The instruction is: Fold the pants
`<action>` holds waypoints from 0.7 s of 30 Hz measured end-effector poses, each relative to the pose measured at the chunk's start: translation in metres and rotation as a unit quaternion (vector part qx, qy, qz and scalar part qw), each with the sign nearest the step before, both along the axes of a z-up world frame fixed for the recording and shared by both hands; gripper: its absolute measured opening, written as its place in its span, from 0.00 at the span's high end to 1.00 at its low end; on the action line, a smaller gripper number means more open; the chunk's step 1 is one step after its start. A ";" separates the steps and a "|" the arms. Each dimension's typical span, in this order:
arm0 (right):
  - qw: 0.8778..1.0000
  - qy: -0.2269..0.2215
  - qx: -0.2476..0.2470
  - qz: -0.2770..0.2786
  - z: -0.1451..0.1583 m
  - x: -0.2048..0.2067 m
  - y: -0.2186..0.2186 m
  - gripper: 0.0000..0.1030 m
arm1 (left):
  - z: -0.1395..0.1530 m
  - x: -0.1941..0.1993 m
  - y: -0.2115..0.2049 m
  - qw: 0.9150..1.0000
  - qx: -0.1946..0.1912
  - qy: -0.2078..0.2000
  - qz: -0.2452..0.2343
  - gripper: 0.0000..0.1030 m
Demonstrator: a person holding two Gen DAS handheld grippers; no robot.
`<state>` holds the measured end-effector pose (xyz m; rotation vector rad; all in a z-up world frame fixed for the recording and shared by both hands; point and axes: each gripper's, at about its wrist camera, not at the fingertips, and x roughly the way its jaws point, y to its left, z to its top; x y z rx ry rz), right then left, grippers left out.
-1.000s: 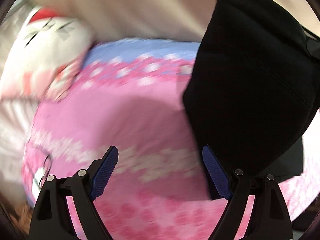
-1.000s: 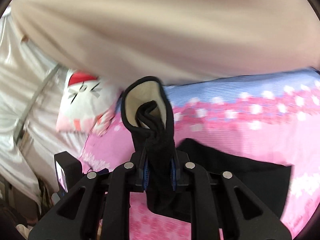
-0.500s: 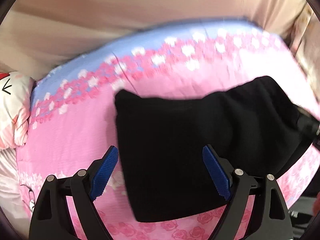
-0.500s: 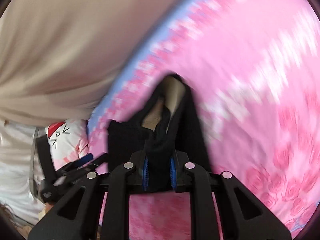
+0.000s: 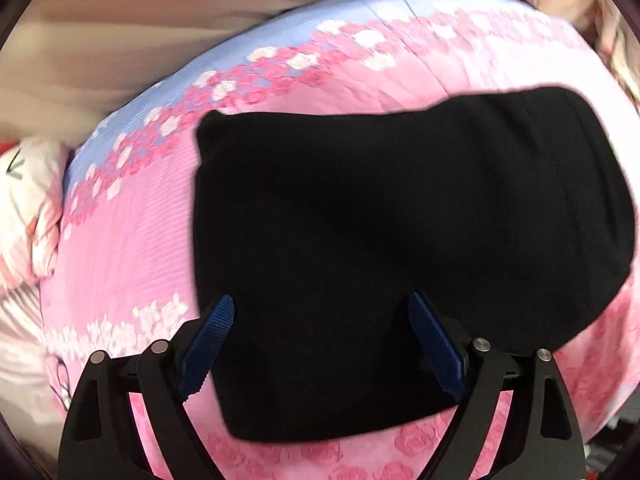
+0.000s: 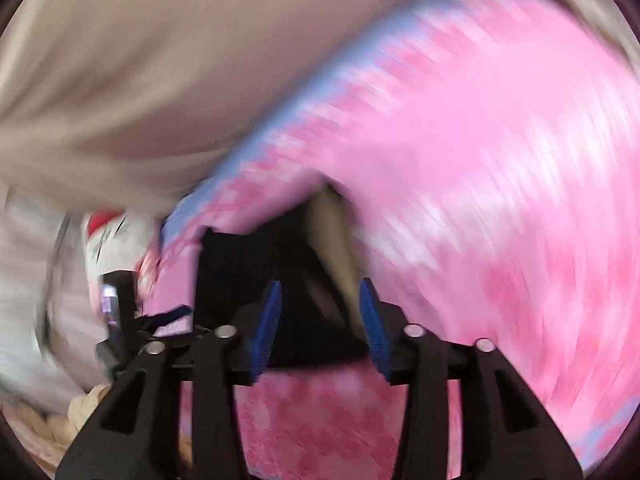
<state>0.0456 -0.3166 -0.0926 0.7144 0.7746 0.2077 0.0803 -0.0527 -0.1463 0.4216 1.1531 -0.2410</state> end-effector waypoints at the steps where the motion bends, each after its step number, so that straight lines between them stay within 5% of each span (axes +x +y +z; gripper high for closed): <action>1: 0.999 -0.012 -0.024 0.026 0.018 0.017 0.011 0.27 | 0.005 -0.001 0.006 1.000 -0.011 -0.001 0.010 0.16; 6: 0.971 -0.047 -0.124 0.199 0.060 0.155 0.125 0.25 | 0.004 -0.005 0.042 0.997 -0.043 0.027 0.053 0.16; 8: 0.956 -0.025 -0.154 0.248 0.046 0.209 0.174 0.39 | -0.004 -0.006 0.051 0.997 -0.038 0.037 0.057 0.16; 12: 0.939 0.075 -0.140 0.304 -0.010 0.276 0.230 0.48 | -0.023 -0.008 0.066 0.994 -0.059 0.061 0.067 0.15; 14: 0.917 0.103 -0.165 0.349 -0.029 0.281 0.253 0.75 | -0.027 -0.008 0.068 0.993 -0.069 0.063 0.070 0.15; 15: 0.904 0.092 -0.215 0.358 -0.030 0.280 0.262 0.80 | -0.029 -0.009 0.069 0.993 -0.071 0.063 0.069 0.15; 16: 0.901 0.083 -0.235 0.354 -0.029 0.281 0.267 0.82 | -0.030 -0.009 0.068 0.993 -0.071 0.062 0.066 0.13; 19: 0.926 0.107 -0.203 0.299 -0.046 0.307 0.248 0.82 | -0.032 -0.009 0.068 0.995 -0.069 0.050 0.056 0.10; 21: 0.940 0.073 -0.186 0.277 -0.031 0.290 0.243 0.82 | -0.034 -0.007 0.068 0.994 -0.075 0.052 0.058 0.10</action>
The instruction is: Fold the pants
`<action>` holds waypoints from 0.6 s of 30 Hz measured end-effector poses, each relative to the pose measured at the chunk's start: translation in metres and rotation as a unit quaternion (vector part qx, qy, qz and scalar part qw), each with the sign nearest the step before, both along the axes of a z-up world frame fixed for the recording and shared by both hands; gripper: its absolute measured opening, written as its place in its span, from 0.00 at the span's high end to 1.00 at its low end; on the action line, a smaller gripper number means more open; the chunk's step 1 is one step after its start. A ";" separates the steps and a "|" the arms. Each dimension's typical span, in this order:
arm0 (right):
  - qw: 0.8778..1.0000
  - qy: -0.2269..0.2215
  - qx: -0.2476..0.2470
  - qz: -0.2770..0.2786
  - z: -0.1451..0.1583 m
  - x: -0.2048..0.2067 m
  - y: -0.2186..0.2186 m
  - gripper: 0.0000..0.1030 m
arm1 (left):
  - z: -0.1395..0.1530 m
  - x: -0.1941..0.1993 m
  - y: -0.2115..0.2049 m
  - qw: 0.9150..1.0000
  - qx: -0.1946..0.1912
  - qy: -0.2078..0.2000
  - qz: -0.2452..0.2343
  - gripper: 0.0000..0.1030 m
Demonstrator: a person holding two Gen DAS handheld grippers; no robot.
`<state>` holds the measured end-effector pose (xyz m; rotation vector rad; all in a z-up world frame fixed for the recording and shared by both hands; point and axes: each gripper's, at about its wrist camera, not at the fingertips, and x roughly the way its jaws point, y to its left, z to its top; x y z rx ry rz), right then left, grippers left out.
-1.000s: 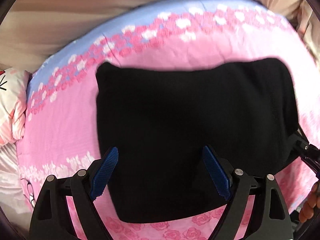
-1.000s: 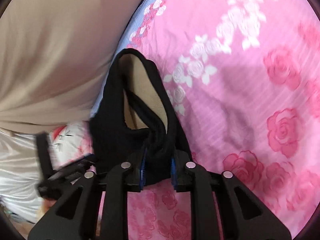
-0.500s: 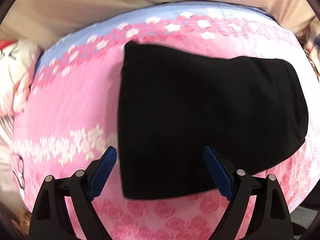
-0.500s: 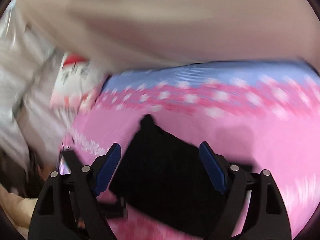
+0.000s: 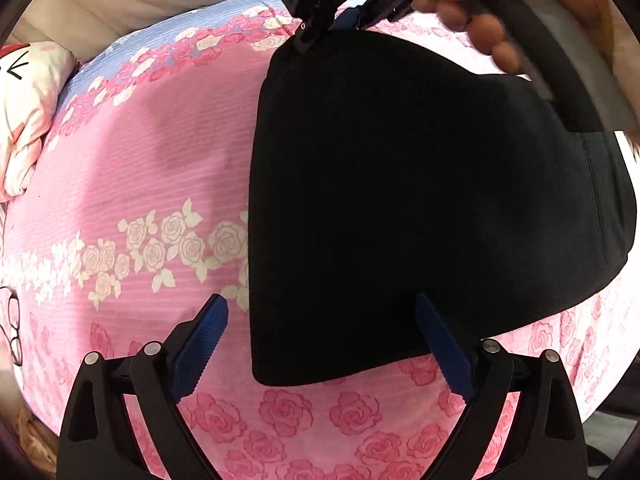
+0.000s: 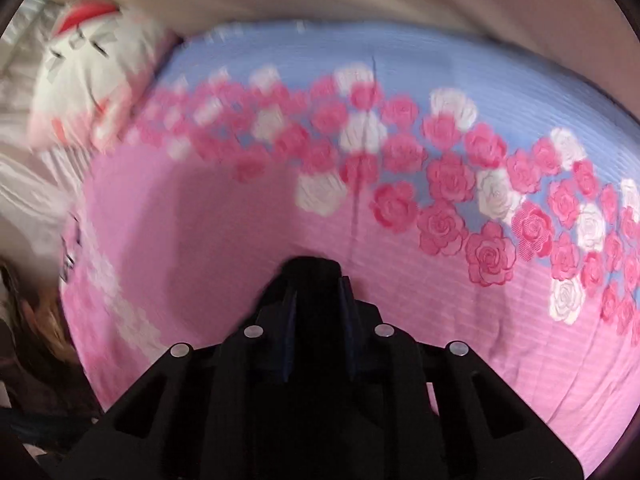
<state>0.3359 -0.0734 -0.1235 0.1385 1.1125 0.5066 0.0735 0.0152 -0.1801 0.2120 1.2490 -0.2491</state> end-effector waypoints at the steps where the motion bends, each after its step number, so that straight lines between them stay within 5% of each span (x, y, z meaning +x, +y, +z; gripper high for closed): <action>1: 0.999 -0.031 0.004 -0.013 0.013 -0.016 -0.003 0.81 | -0.001 0.002 0.000 1.000 -0.004 0.007 0.002 0.10; 3: 0.995 -0.061 0.063 -0.037 0.029 -0.063 -0.020 0.80 | -0.002 0.006 0.000 1.000 -0.010 0.019 0.002 0.10; 5: 0.993 -0.039 0.102 -0.034 0.014 -0.080 -0.029 0.83 | -0.004 0.011 0.003 1.000 -0.014 0.021 0.001 0.09; 7: 0.996 -0.011 0.057 -0.075 -0.021 -0.080 -0.052 0.84 | -0.005 0.011 0.004 1.000 -0.010 0.020 0.004 0.05; 10: 0.972 -0.026 0.114 -0.202 -0.009 -0.099 -0.128 0.80 | -0.003 0.012 -0.002 1.000 0.003 0.020 0.003 0.05; 12: 0.948 -0.082 0.150 -0.267 0.022 -0.153 -0.193 0.80 | 0.005 0.013 -0.008 1.000 0.016 0.014 -0.002 0.05; 15: 0.934 -0.091 0.131 -0.320 0.032 -0.223 -0.254 0.77 | 0.021 0.011 -0.018 1.000 0.014 0.003 -0.005 0.05; 18: 0.928 -0.047 0.129 -0.345 0.004 -0.280 -0.283 0.77 | 0.039 0.010 -0.031 1.000 0.001 -0.014 -0.007 0.05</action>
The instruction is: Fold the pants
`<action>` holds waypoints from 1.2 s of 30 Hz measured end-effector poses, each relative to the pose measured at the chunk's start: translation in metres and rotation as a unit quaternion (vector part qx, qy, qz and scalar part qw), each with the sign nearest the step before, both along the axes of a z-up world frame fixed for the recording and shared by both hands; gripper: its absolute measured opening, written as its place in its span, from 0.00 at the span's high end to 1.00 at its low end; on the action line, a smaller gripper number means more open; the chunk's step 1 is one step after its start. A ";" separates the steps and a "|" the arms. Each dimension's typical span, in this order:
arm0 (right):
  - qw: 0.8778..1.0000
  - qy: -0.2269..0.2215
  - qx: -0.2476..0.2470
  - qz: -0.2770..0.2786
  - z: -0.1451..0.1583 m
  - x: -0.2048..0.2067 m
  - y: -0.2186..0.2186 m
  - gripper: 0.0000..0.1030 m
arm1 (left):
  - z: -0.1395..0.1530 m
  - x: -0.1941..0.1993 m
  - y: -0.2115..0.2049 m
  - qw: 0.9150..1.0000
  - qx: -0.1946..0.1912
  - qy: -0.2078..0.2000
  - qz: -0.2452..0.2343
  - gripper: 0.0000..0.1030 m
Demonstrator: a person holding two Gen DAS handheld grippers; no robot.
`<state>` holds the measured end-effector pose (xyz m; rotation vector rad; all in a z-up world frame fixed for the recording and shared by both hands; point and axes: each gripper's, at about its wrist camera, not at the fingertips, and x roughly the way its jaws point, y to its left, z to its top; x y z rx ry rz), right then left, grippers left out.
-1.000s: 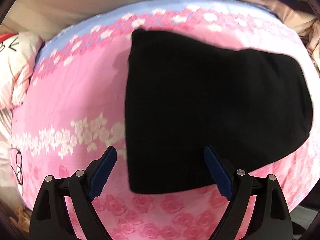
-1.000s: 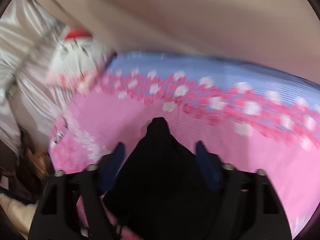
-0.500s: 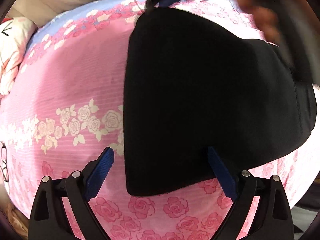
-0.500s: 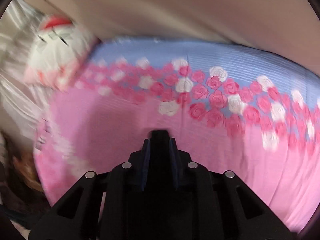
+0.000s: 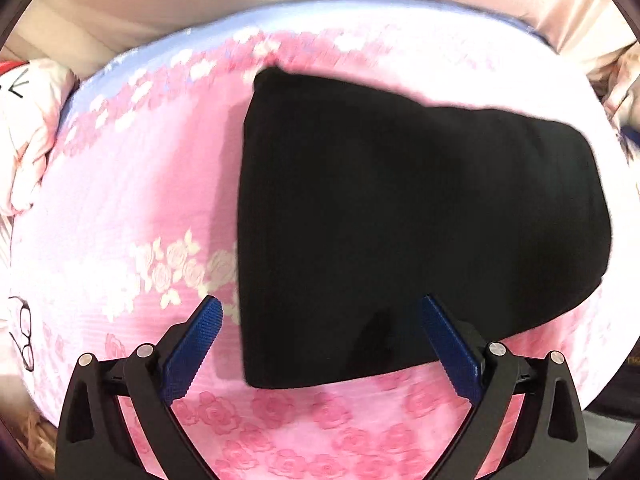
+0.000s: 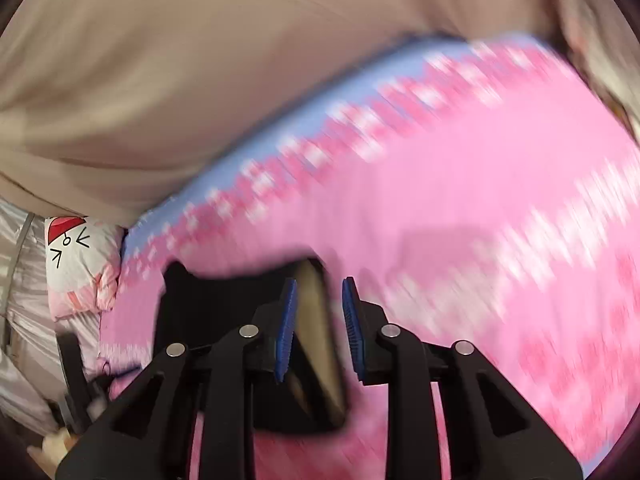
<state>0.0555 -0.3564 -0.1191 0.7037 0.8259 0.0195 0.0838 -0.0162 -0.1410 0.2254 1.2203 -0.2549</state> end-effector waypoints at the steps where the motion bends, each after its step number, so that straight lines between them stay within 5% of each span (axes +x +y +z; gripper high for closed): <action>1: 1.000 0.007 0.011 -0.003 -0.014 -0.013 -0.006 0.77 | 0.005 0.000 -0.008 1.000 -0.003 -0.004 -0.004 0.05; 8: 0.996 -0.021 0.058 0.067 -0.056 -0.015 0.010 0.77 | 0.018 -0.007 -0.067 0.999 0.025 -0.018 -0.045 0.05; 20: 0.977 -0.049 0.050 0.203 -0.057 0.029 0.040 0.77 | 0.008 -0.041 -0.107 0.995 0.093 -0.018 -0.039 0.05; 26: 0.968 -0.074 0.079 0.228 -0.051 0.028 0.034 0.92 | 0.008 -0.047 -0.111 0.994 0.106 -0.019 -0.031 0.05; 29: 0.975 -0.064 0.071 0.200 -0.064 0.014 0.014 0.92 | 0.010 -0.048 -0.111 0.993 0.108 -0.022 -0.029 0.05; 32: 0.977 -0.039 0.138 0.158 -0.098 0.009 -0.005 0.91 | 0.007 -0.049 -0.111 0.993 0.112 -0.023 -0.026 0.05; 36: 0.979 -0.062 0.129 0.143 -0.075 -0.002 -0.010 0.87 | 0.001 -0.048 -0.114 0.993 0.116 -0.017 -0.025 0.05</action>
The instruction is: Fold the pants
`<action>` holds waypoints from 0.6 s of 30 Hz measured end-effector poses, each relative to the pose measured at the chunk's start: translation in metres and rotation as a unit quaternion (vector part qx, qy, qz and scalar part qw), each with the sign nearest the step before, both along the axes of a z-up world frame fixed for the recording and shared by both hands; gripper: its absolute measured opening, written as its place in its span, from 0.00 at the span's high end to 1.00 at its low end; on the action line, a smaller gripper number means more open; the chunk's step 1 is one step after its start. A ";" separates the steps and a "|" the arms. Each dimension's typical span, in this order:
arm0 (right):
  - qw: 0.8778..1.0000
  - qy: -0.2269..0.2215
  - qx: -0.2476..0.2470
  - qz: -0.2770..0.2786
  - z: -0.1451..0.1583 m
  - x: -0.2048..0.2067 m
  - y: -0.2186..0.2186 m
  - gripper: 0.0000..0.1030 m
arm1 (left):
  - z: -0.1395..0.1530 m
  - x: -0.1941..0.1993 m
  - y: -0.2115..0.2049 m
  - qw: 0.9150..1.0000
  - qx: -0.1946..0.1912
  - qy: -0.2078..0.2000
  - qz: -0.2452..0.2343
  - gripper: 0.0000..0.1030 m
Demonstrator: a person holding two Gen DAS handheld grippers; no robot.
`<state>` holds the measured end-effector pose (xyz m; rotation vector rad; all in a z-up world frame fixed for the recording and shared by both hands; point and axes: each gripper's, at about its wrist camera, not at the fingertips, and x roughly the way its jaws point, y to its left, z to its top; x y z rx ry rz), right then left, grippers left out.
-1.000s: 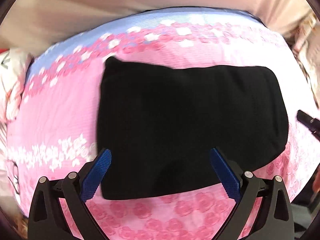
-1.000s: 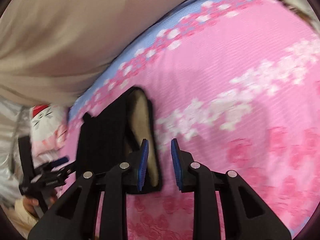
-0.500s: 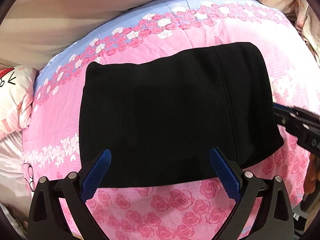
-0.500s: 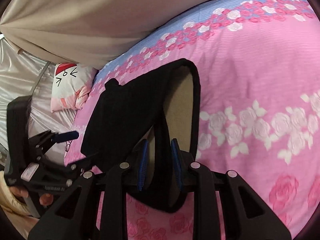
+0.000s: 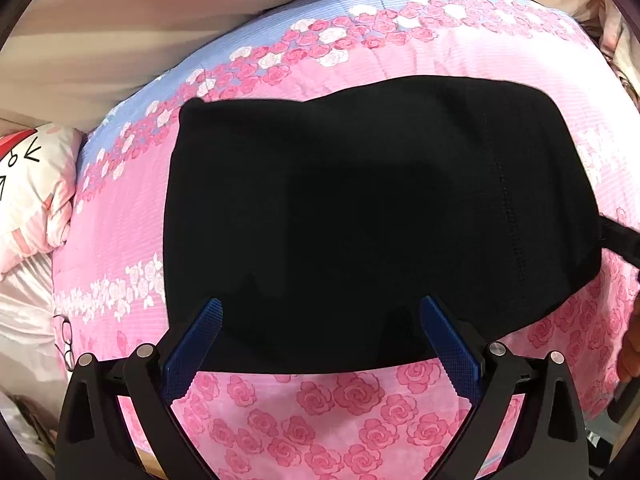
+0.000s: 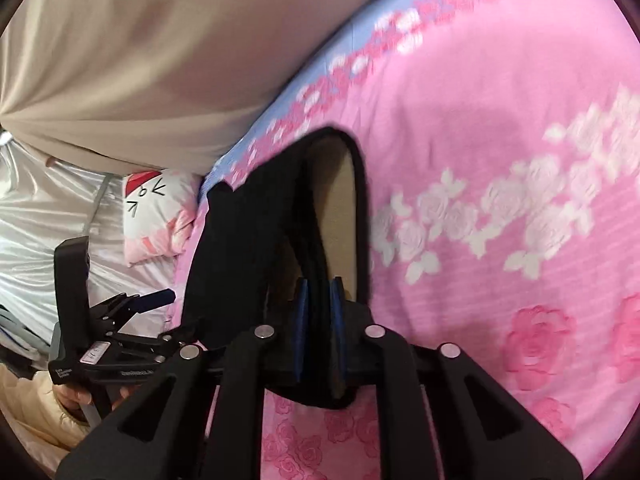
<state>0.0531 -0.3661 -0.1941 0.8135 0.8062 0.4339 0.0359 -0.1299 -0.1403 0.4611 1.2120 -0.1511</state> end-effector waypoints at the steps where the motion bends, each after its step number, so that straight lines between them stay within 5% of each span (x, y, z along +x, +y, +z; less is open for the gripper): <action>1: 1.000 -0.002 0.002 -0.019 0.004 -0.004 -0.009 0.87 | -0.001 0.000 -0.001 1.000 0.001 -0.001 -0.002 0.05; 5: 0.997 -0.028 0.013 -0.067 0.032 -0.020 -0.037 0.87 | -0.007 0.003 -0.006 1.000 0.004 0.001 -0.005 0.05; 11: 0.996 -0.067 0.042 0.040 0.065 0.017 0.033 0.88 | -0.016 0.008 -0.003 1.000 0.003 0.004 0.006 0.05; 15: 0.999 0.046 0.007 -0.020 0.003 0.052 0.021 1.00 | -0.028 0.010 0.000 1.000 0.001 0.008 0.000 0.05; 16: 0.997 0.053 0.034 -0.035 0.000 0.049 0.011 1.00 | -0.026 0.009 0.001 1.000 -0.004 0.007 0.000 0.05; 18: 0.998 0.021 0.009 -0.050 0.034 0.036 0.008 0.94 | -0.019 0.007 0.005 1.000 -0.007 0.002 0.002 0.05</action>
